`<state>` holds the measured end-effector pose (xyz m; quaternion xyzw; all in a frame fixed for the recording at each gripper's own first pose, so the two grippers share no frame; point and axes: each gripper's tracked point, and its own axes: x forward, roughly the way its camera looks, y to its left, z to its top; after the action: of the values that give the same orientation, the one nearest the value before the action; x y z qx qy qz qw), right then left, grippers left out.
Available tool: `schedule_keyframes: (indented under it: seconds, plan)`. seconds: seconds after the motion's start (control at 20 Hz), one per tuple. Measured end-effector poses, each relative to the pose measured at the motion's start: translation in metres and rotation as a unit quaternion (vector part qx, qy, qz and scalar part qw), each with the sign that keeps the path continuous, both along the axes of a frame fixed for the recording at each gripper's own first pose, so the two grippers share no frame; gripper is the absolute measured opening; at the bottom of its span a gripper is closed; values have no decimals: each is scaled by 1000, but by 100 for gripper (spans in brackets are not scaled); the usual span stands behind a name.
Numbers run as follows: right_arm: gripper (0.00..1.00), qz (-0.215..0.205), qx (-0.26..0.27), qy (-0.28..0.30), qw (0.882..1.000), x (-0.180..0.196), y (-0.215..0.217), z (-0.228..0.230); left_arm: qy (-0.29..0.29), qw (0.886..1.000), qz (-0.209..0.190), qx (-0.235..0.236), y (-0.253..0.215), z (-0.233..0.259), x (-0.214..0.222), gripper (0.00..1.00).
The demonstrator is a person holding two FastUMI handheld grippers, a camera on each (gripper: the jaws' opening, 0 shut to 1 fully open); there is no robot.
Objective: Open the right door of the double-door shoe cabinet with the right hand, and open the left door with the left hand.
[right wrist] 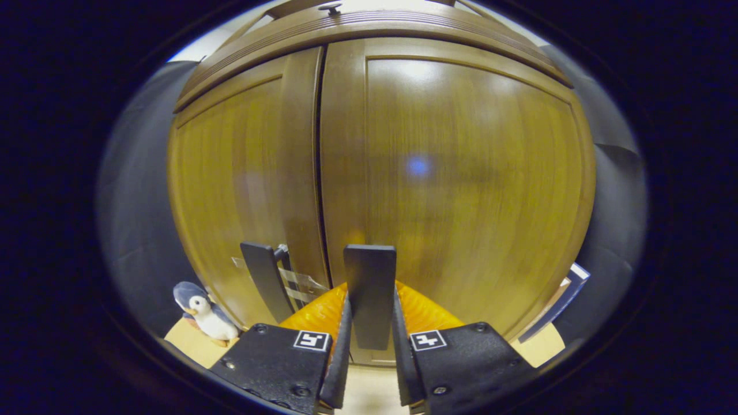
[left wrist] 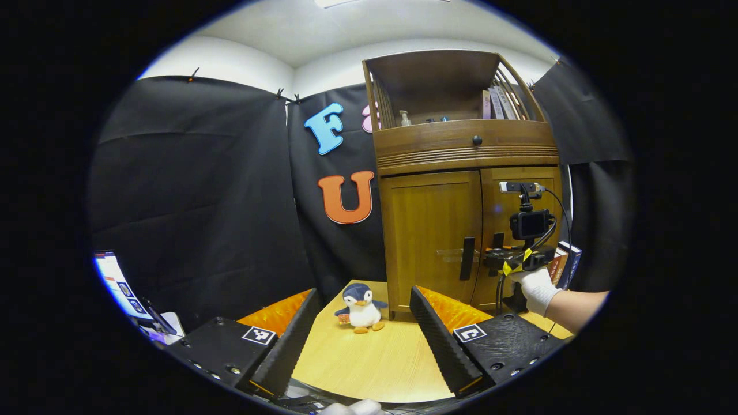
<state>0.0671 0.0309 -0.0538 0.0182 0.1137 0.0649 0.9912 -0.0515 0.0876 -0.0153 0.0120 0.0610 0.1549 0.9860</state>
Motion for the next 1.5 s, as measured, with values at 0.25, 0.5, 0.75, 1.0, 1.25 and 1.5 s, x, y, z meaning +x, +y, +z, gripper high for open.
schedule_keyframes:
  seconds: [0.25, 0.5, 0.75, 1.0, 1.25, 1.5]
  plan:
    - [35, 0, 1, 9, 1000, 2, -1, -10, -4, 1000, -1, 3, 5, -1, -3, 96]
    - [31, -4, 19, 28, 999, -10, -1, -19, -17, 1000, -14, -16, 0, 0, -8, 96]
    - [27, 16, 18, 28, 999, -43, -10, -20, -27, 999, -23, -11, 3, 4, -19, 96]
    - [27, 28, 20, 25, 999, -89, -28, -22, -23, 999, -39, -17, -1, -3, -22, 96]
    - [27, 26, 13, 22, 999, -133, -59, -24, -14, 998, -63, -12, -12, -11, -19, 96]
    - [24, 24, 11, 21, 999, -163, -90, -27, -15, 995, -97, -9, -32, -11, -8, 100]
